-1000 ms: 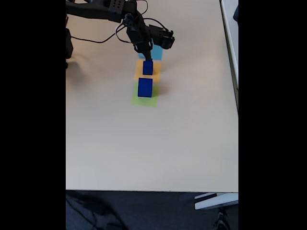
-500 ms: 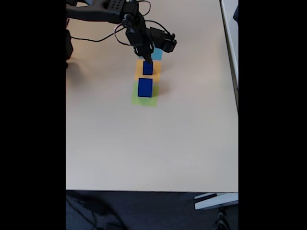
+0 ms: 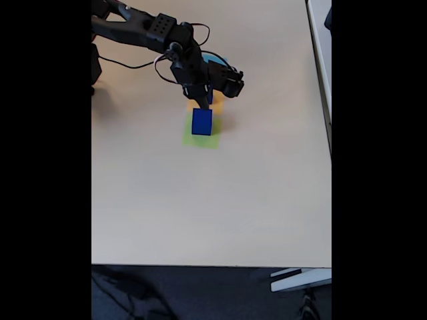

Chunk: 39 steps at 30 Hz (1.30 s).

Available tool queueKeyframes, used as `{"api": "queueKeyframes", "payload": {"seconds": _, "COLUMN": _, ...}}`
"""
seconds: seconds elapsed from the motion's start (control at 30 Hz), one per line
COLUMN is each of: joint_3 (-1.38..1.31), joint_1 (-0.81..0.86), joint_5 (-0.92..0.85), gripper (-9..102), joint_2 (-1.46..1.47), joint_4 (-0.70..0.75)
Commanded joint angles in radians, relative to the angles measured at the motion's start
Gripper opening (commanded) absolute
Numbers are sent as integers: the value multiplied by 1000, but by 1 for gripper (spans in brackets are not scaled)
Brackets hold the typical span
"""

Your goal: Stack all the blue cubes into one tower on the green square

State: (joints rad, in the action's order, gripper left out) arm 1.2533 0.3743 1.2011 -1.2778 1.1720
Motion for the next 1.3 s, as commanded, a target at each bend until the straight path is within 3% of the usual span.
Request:
{"api": "queueKeyframes", "payload": {"seconds": 0.0, "joint_3": 8, "joint_1": 8, "joint_5": -6, "gripper": 0, "joint_2": -29, "joint_4": -26}}
{"api": "queueKeyframes", "payload": {"seconds": 1.27, "joint_3": 91, "joint_1": 44, "joint_5": -23, "gripper": 1, "joint_2": -34, "joint_4": -84}}
